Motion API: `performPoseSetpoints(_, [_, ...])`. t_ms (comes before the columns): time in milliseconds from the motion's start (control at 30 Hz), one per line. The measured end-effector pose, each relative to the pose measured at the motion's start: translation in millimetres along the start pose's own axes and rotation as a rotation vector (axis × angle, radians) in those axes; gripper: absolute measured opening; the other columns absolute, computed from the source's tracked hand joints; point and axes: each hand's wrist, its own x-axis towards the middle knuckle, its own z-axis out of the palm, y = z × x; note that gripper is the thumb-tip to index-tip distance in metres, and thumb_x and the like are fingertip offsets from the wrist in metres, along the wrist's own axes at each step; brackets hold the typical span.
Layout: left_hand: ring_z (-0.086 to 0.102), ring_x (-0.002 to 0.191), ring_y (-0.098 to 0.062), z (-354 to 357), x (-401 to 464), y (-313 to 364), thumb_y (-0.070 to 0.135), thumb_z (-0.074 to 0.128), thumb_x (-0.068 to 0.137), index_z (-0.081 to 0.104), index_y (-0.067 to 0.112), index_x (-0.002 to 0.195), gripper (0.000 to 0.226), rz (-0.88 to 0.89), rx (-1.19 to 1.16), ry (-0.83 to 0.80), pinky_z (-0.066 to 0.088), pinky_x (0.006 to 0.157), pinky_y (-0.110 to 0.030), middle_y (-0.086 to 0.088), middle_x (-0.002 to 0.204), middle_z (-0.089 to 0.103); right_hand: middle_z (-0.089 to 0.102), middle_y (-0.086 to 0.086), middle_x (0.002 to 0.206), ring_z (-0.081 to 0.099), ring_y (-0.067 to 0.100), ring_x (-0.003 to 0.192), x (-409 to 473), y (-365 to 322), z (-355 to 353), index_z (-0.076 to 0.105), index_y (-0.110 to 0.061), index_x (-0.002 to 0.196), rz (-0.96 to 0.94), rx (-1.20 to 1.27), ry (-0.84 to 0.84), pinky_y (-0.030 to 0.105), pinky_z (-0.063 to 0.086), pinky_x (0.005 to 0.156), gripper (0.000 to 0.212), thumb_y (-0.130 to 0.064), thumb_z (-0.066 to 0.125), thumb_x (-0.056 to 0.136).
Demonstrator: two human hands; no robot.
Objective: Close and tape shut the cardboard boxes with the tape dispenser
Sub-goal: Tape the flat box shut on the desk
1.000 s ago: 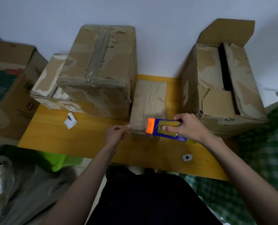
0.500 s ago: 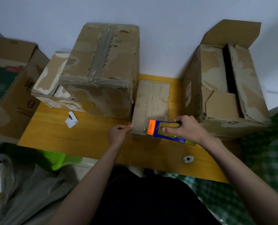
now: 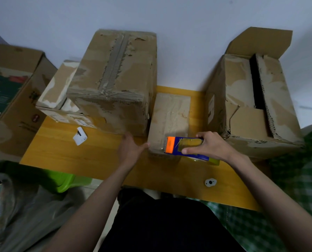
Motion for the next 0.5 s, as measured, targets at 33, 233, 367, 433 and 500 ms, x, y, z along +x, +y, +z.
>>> performPoseSetpoints(33, [0.059, 0.109, -0.028, 2, -6, 2, 0.045, 0.076, 0.086, 0.051, 0.007, 0.126, 0.060, 0.101, 0.020, 0.043, 0.045, 0.078, -0.030, -0.010, 0.124, 0.055, 0.073, -0.002, 0.079, 0.071, 0.008, 0.070, -1, 1, -1, 0.065, -0.020, 0.090, -0.013, -0.006, -0.020, 0.026, 0.057, 0.064, 0.059, -0.069, 0.077, 0.058])
performPoseSetpoints(233, [-0.007, 0.155, -0.017, 39, -47, 11, 0.040, 0.041, 0.106, -0.001, 0.015, 0.161, 0.074, 0.548, 0.157, -0.191, 0.004, 0.125, -0.031, -0.002, 0.169, -0.007, 0.068, -0.006, 0.102, 0.068, 0.004, 0.088, -2, 14, -11, 0.048, -0.024, 0.109, -0.093, 0.029, -0.095, 0.021, 0.056, 0.066, 0.066, -0.044, 0.092, 0.064])
performPoseSetpoints(367, [-0.033, 0.148, -0.021, 54, -51, 9, 0.061, 0.044, 0.097, -0.027, 0.011, 0.154, 0.104, 0.571, 0.450, -0.188, -0.006, 0.127, -0.041, -0.009, 0.161, -0.035, 0.063, -0.007, 0.111, 0.067, 0.009, 0.096, -10, 22, -5, 0.041, -0.032, 0.117, -0.226, 0.060, -0.007, 0.034, 0.062, 0.072, 0.066, -0.040, 0.087, 0.071])
performPoseSetpoints(433, [-0.034, 0.148, -0.022, 56, -51, 8, 0.066, 0.047, 0.094, -0.029, 0.009, 0.153, 0.112, 0.561, 0.461, -0.182, -0.007, 0.126, -0.041, -0.010, 0.160, -0.037, 0.057, -0.012, 0.116, 0.062, 0.009, 0.099, -16, 22, 3, 0.040, -0.036, 0.119, -0.285, -0.063, 0.116, 0.032, 0.060, 0.074, 0.059, -0.049, 0.078, 0.076])
performPoseSetpoints(500, [-0.034, 0.148, -0.024, 58, -52, 6, 0.068, 0.049, 0.092, -0.029, 0.008, 0.153, 0.116, 0.570, 0.480, -0.164, -0.007, 0.126, -0.042, -0.011, 0.159, -0.038, 0.052, -0.010, 0.118, 0.055, 0.008, 0.100, -22, 23, 13, 0.040, -0.035, 0.126, -0.343, -0.245, 0.241, 0.026, 0.055, 0.075, 0.053, -0.060, 0.063, 0.085])
